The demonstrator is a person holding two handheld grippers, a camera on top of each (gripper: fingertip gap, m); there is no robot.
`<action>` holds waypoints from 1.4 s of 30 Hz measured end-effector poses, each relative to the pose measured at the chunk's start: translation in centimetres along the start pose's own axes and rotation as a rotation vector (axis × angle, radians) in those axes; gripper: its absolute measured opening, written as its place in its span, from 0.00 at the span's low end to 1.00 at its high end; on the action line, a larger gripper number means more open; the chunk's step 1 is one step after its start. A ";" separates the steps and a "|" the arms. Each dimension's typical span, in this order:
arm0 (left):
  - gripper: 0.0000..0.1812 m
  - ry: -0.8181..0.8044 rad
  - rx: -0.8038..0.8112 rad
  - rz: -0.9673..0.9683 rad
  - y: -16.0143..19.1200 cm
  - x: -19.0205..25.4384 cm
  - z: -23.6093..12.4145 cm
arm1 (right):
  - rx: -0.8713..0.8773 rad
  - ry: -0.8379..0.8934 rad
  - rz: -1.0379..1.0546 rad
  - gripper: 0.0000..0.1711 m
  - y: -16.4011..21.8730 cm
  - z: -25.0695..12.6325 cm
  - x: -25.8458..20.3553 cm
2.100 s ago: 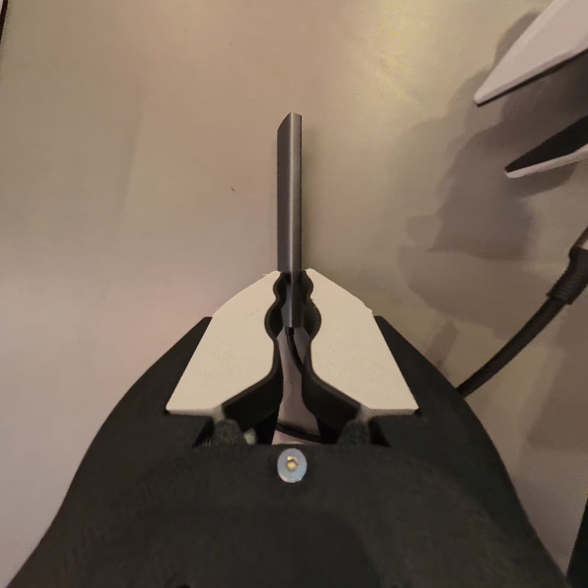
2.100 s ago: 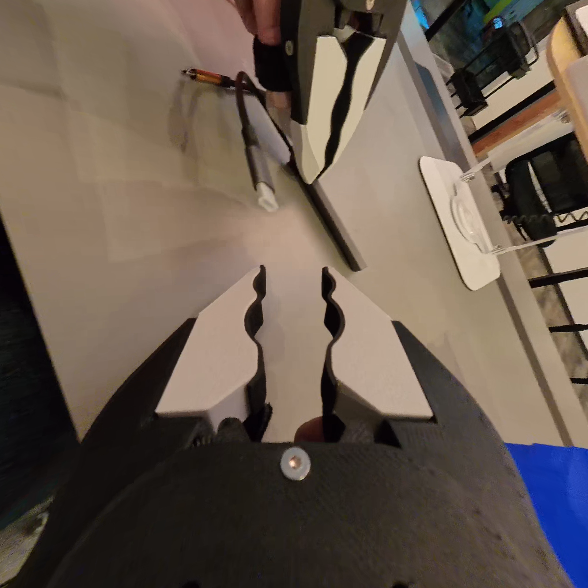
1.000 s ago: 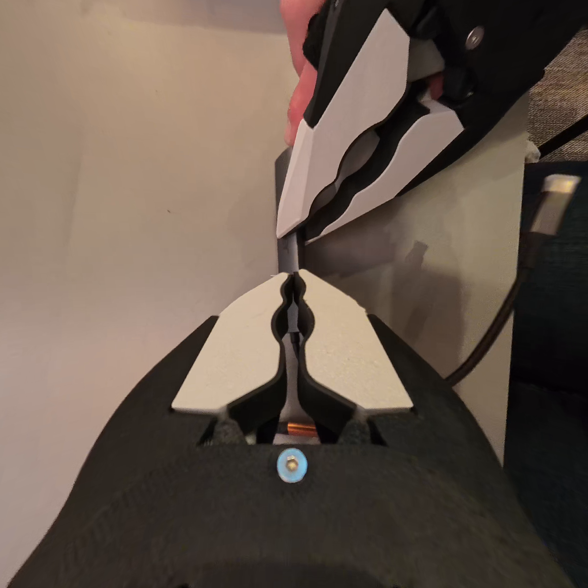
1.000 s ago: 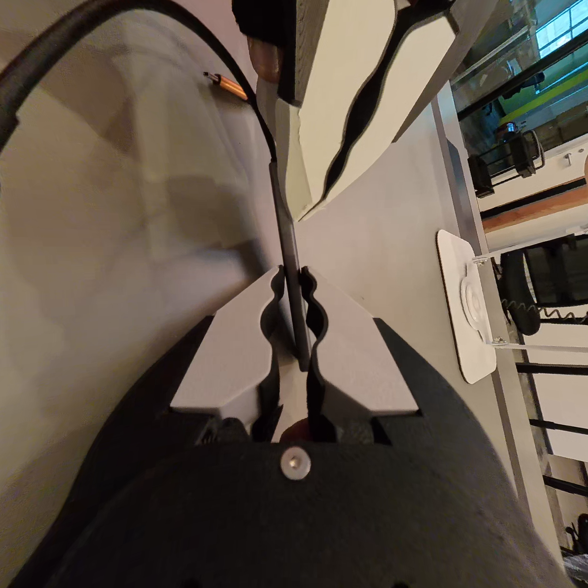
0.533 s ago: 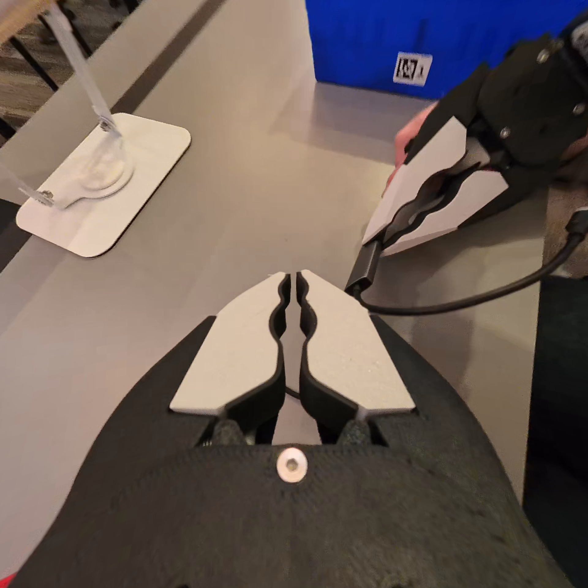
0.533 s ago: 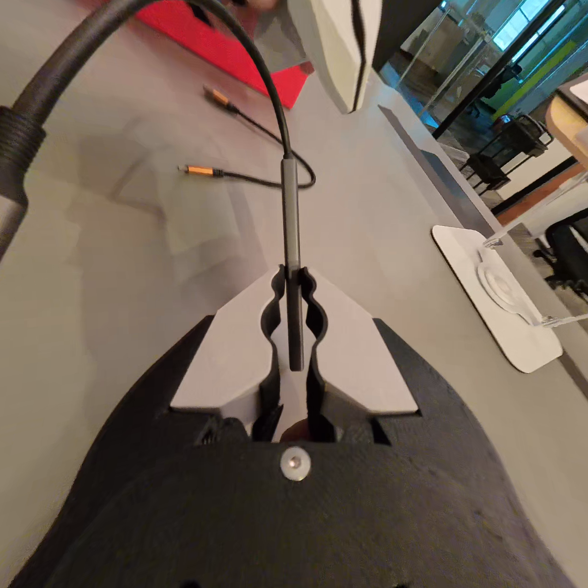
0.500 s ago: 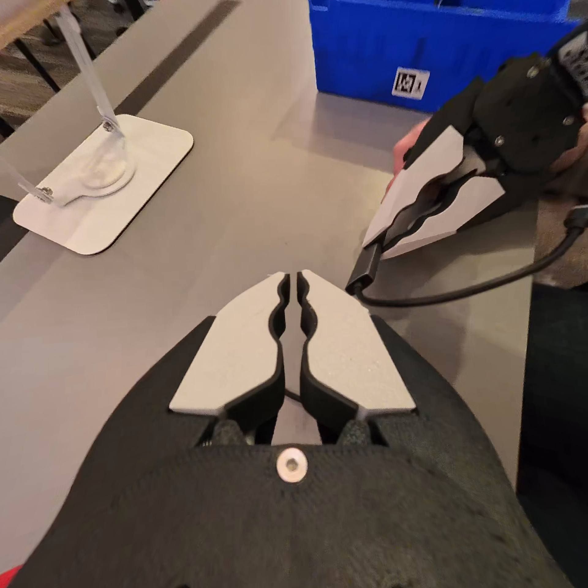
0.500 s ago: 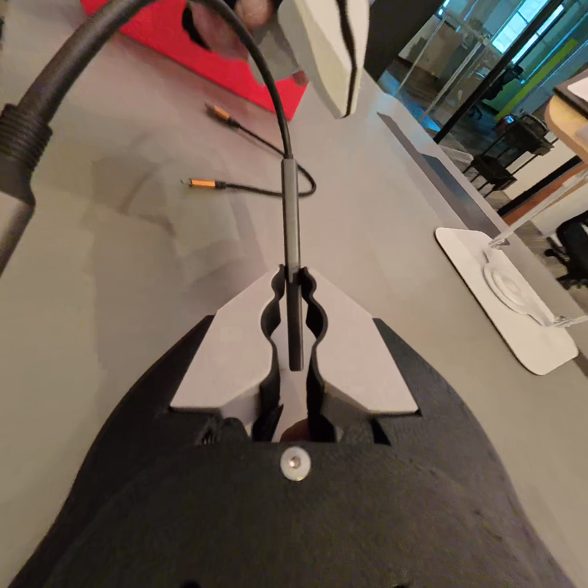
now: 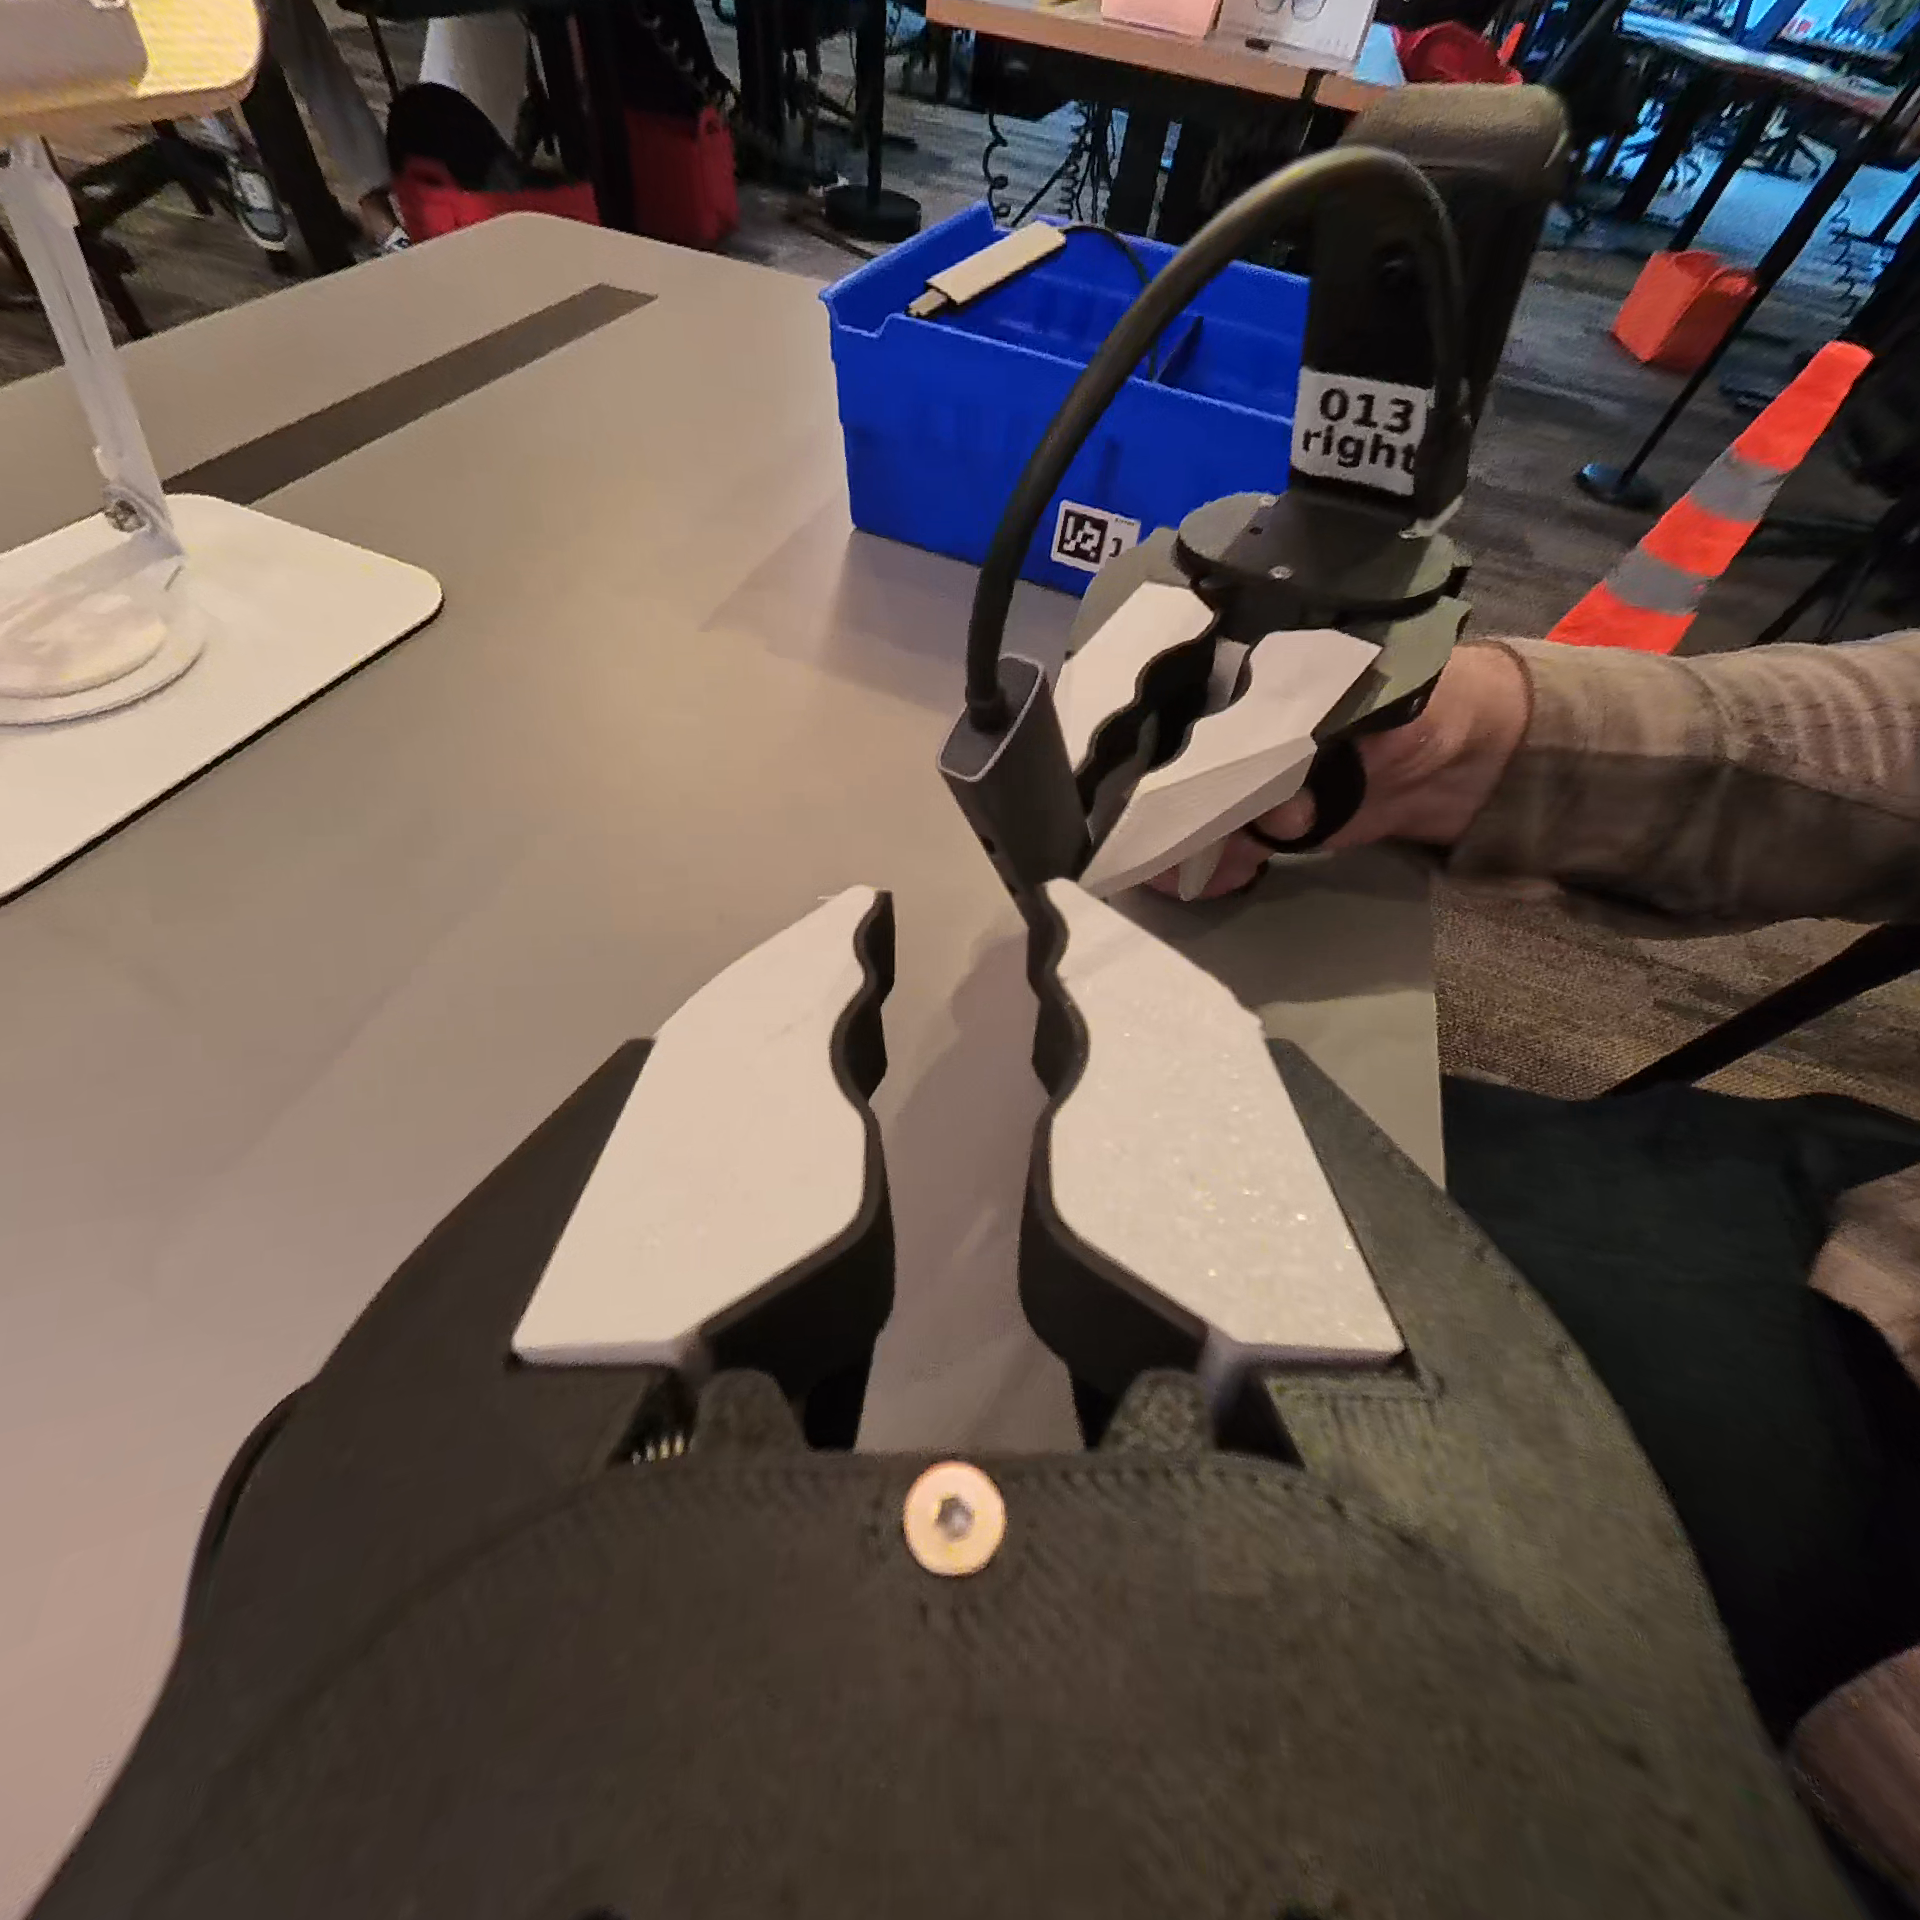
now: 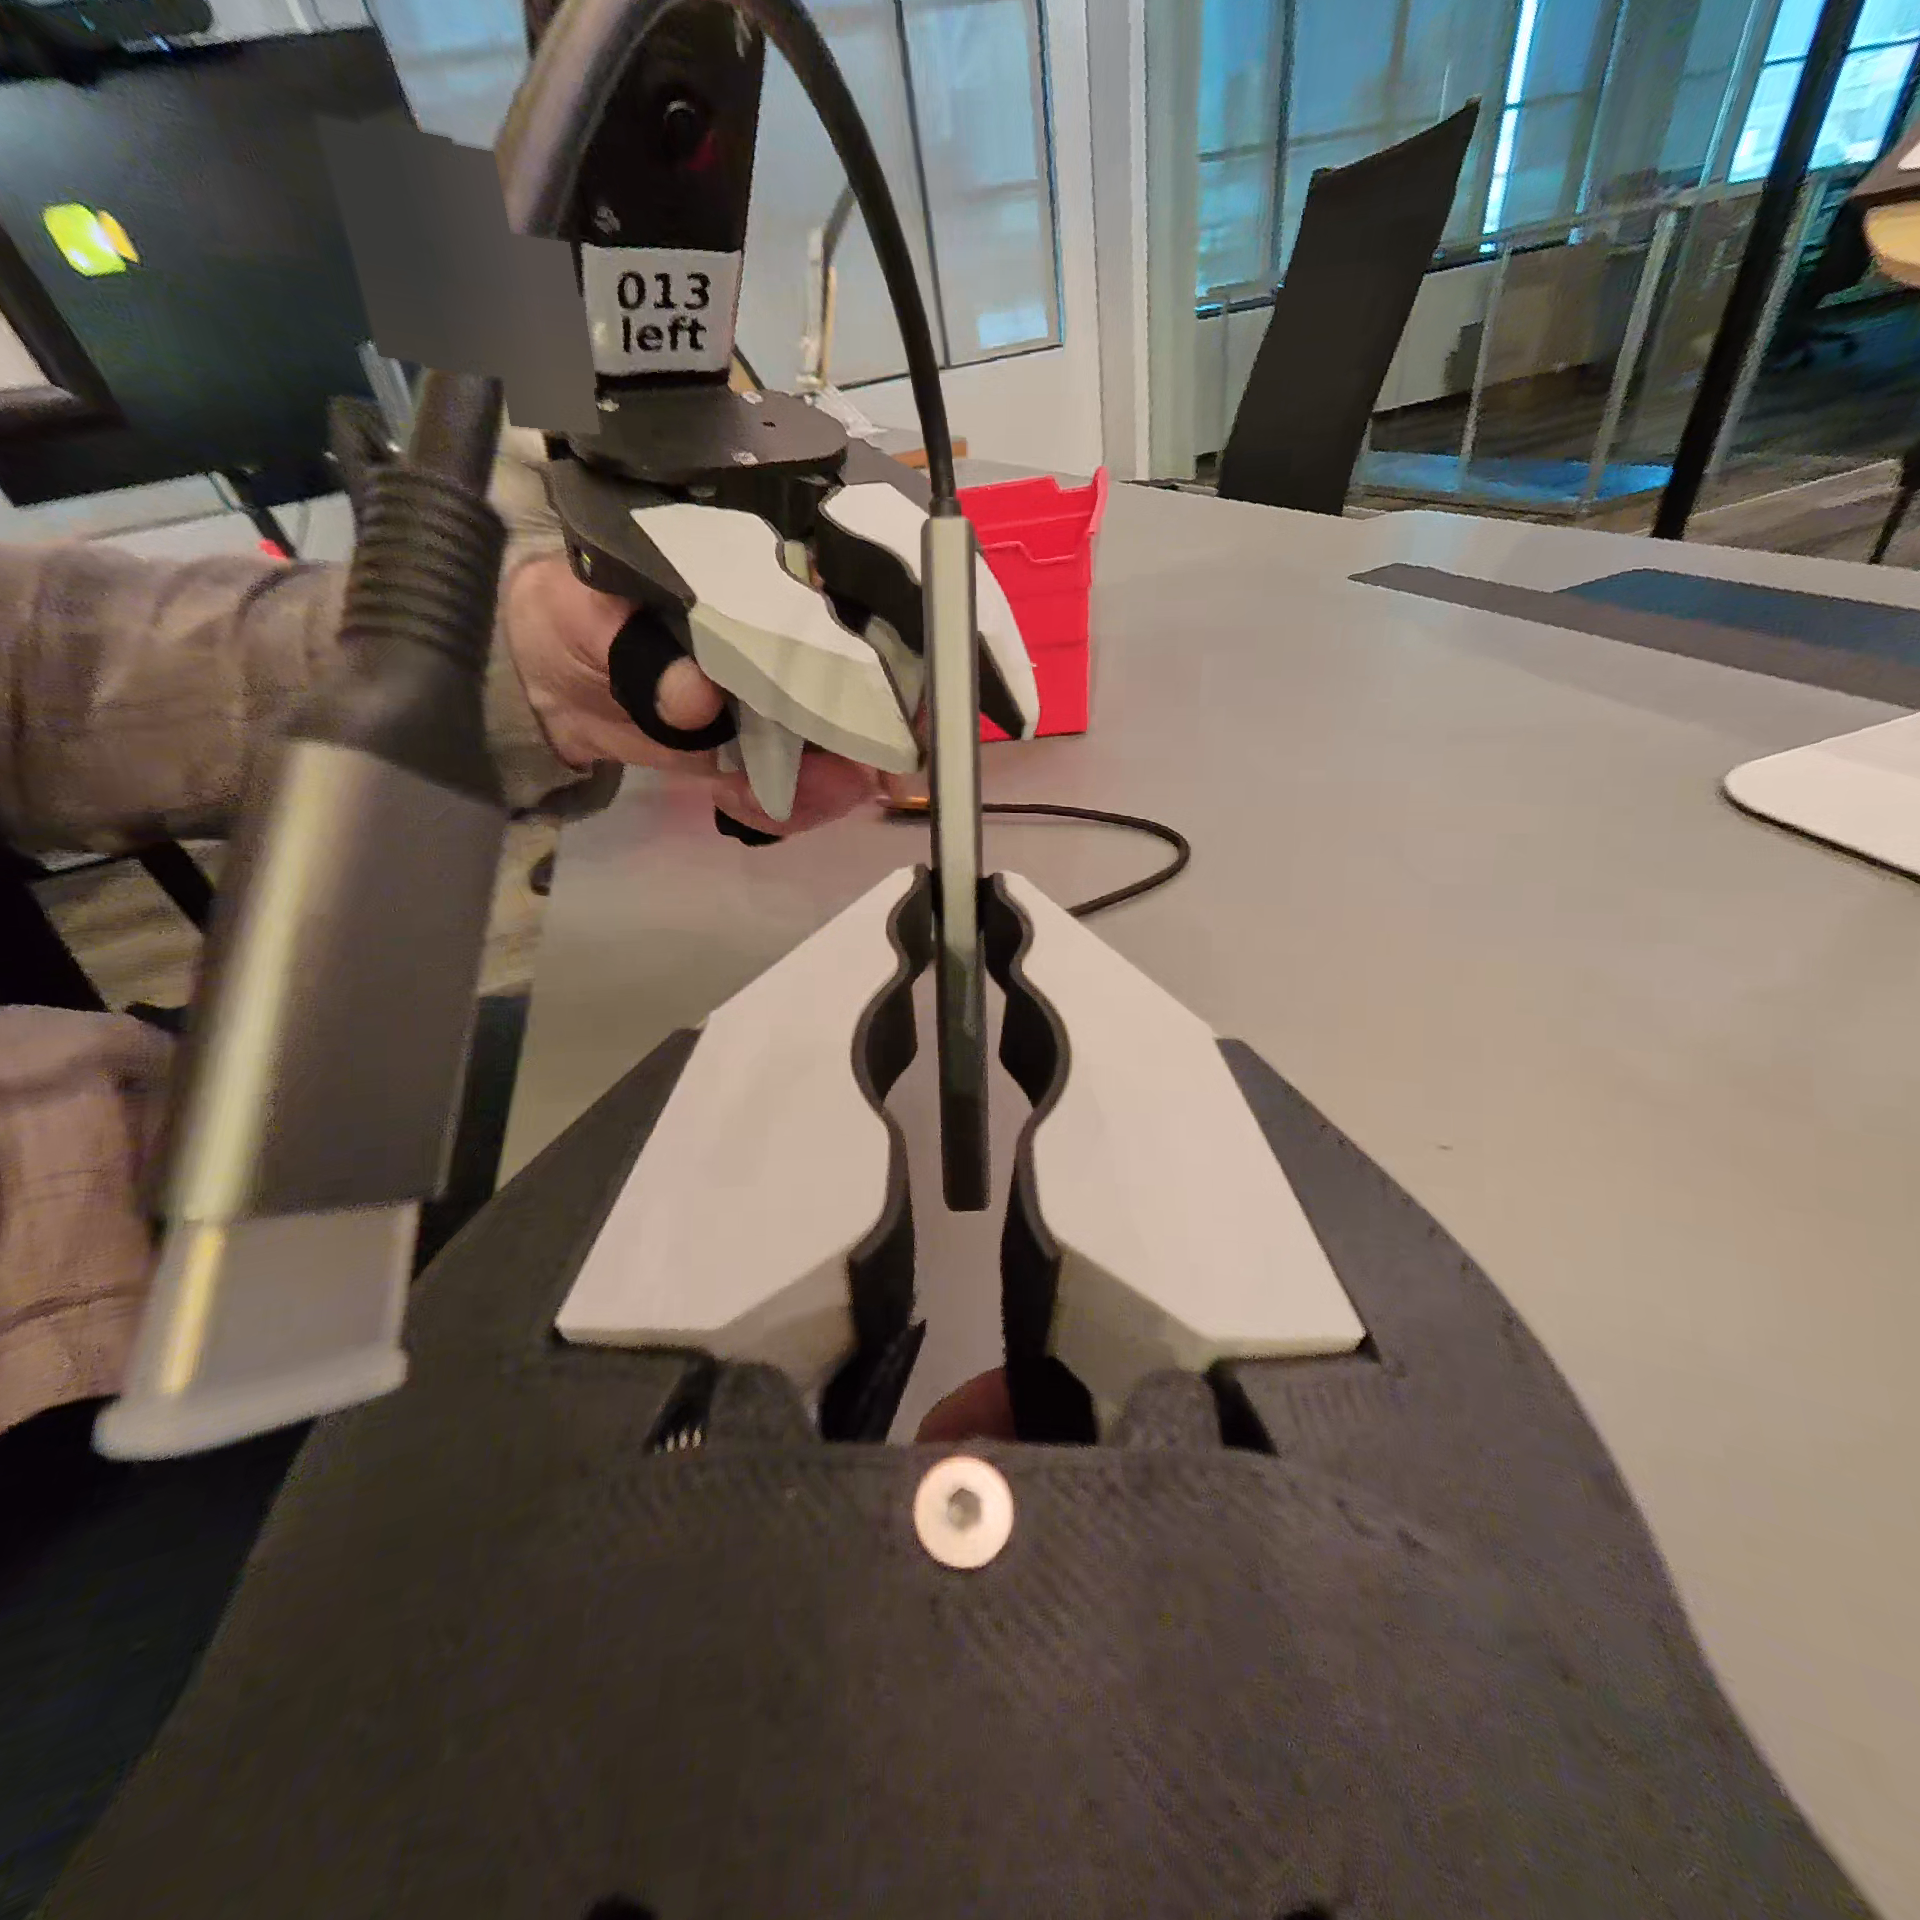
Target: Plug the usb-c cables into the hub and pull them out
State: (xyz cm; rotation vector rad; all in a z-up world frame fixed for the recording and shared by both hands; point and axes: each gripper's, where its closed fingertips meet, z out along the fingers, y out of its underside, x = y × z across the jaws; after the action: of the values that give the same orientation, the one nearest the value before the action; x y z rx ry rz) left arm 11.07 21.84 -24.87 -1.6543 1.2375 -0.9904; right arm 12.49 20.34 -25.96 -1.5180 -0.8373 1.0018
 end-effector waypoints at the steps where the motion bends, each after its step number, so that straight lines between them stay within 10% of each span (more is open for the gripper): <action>1: 0.13 0.000 0.005 0.000 -0.1 0.1 0.2 | 0.011 -0.013 0.016 0.04 -0.1 0.0 -0.2; 42: 0.06 0.026 0.232 -0.021 -3.1 2.3 1.0 | 0.016 -0.091 0.196 0.03 0.2 0.0 -1.3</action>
State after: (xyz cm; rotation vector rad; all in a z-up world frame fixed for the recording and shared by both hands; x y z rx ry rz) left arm 13.49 20.36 -22.05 -1.4804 1.0793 -1.1266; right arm 11.98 19.13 -25.94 -1.5728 -0.7520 1.2263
